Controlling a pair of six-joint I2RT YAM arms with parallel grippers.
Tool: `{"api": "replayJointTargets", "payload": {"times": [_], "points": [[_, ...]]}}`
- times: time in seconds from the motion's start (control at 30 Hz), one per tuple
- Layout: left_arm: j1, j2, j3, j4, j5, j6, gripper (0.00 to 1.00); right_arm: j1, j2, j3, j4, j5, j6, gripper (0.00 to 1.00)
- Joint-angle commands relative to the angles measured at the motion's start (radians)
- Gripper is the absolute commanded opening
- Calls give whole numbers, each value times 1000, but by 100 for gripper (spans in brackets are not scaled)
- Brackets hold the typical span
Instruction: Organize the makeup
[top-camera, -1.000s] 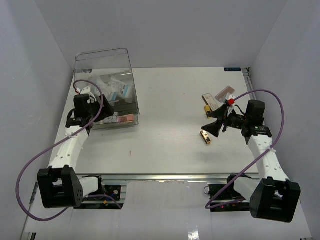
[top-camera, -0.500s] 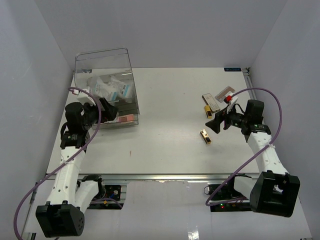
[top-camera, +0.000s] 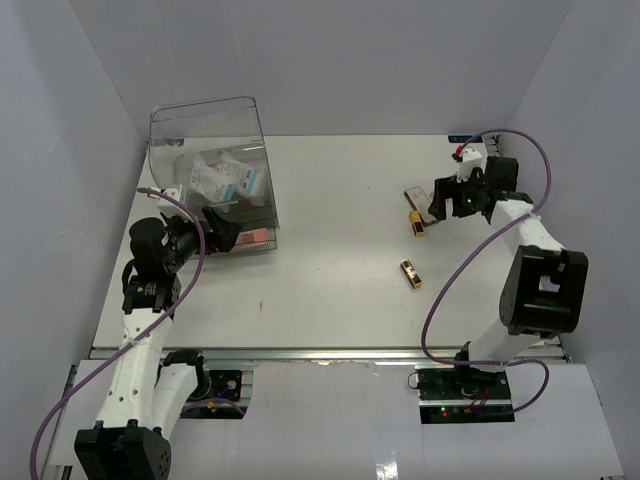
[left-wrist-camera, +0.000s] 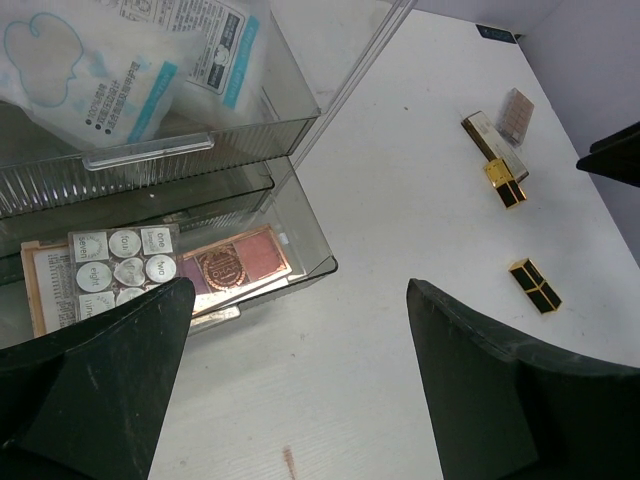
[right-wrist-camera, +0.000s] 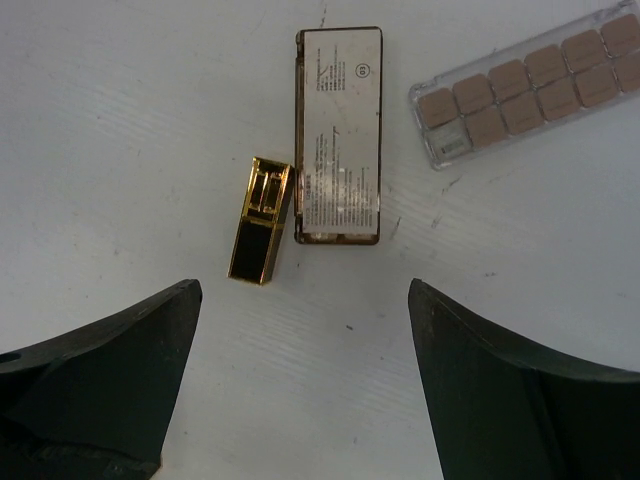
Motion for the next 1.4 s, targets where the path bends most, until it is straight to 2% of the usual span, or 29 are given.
{"api": "replayJointTargets", "payload": {"times": [0.0,0.17,0.4,0.6,1.17,1.27,1.33,1.37], "points": [[0,-20,-3,21,14,9,98,25,165,207,-90,-56,61,90],[0,-30,-6,18,-6,12,98,54,329,345,-123,-87,108,90],[-2,-29,-6,15,-13,15,98,98,462,463,-126,32,100,90],[-2,-28,-6,13,-16,16,98,138,519,500,-125,133,75,90],[0,-30,-6,9,-23,16,98,169,608,570,-124,290,-1,91],[-1,-27,-7,10,-23,16,98,169,619,563,-124,299,-10,93],[-2,-29,-6,12,-20,15,98,169,622,555,-124,304,-18,99],[-1,-28,-7,13,-14,15,98,169,622,553,-123,308,-21,95]]}}
